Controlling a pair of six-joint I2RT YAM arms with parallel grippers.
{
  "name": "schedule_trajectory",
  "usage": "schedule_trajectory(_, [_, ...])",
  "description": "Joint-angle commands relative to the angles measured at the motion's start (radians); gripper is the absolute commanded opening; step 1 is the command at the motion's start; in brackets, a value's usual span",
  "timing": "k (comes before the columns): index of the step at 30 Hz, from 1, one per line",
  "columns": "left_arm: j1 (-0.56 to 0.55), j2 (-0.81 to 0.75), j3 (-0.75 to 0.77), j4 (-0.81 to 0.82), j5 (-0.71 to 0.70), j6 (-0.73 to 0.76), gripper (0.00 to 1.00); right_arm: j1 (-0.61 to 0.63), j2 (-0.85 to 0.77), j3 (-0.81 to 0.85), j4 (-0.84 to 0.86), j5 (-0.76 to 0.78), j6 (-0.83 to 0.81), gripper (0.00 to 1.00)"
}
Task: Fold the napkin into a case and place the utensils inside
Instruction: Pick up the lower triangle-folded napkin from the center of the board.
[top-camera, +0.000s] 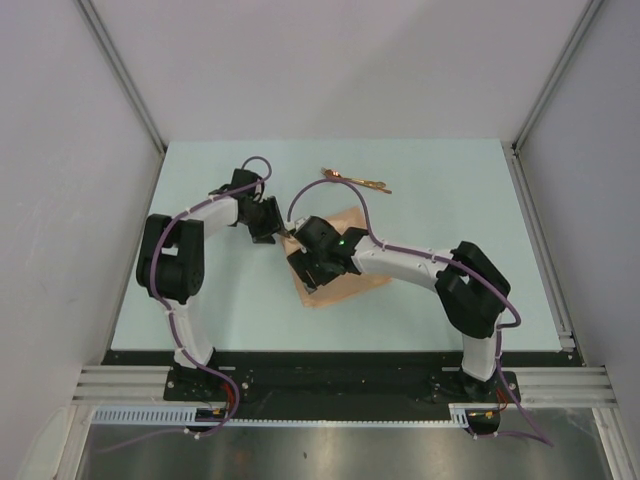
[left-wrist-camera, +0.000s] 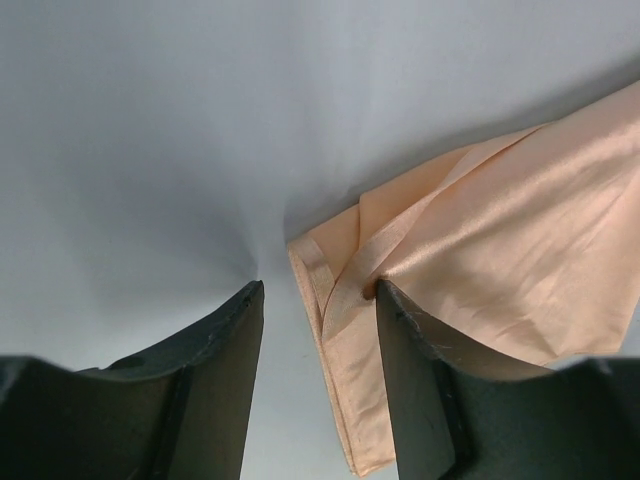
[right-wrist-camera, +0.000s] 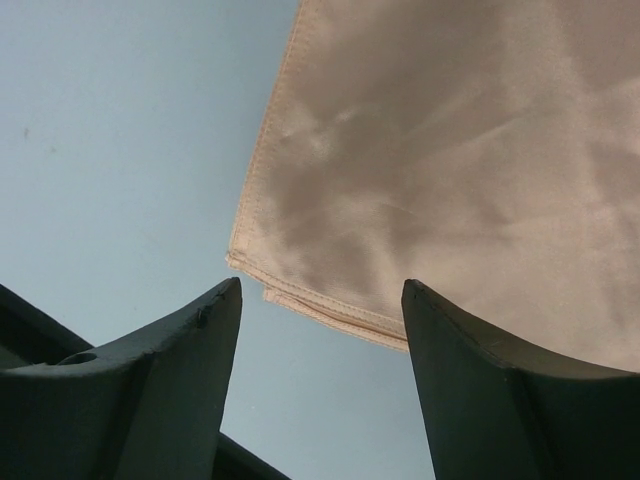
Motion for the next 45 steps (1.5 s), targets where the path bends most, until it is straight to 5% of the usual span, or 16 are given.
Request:
schedule_trajectory(1, [0.006, 0.015, 0.048, 0.029, 0.032, -0.020, 0.54, 0.004, 0.013, 0.013, 0.040, -0.010, 0.026, 0.68])
schedule_trajectory(9, [0.005, -0.003, 0.012, 0.067, 0.041, -0.049, 0.52, 0.059, 0.042, 0.043, 0.031, 0.000, 0.025, 0.60])
schedule_trajectory(32, [0.046, -0.090, -0.031, 0.083, 0.101, -0.055, 0.59, 0.139, 0.256, 0.150, -0.092, 0.174, 0.088, 0.58])
schedule_trajectory(39, [0.072, -0.126, -0.050, 0.094, 0.125, -0.063, 0.61, 0.161, 0.303, 0.147, -0.129, 0.258, 0.137, 0.40])
schedule_trajectory(45, [0.072, -0.158, -0.088, 0.095, 0.168, -0.084, 0.70, 0.139, 0.282, 0.173, -0.126, 0.274, 0.148, 0.15])
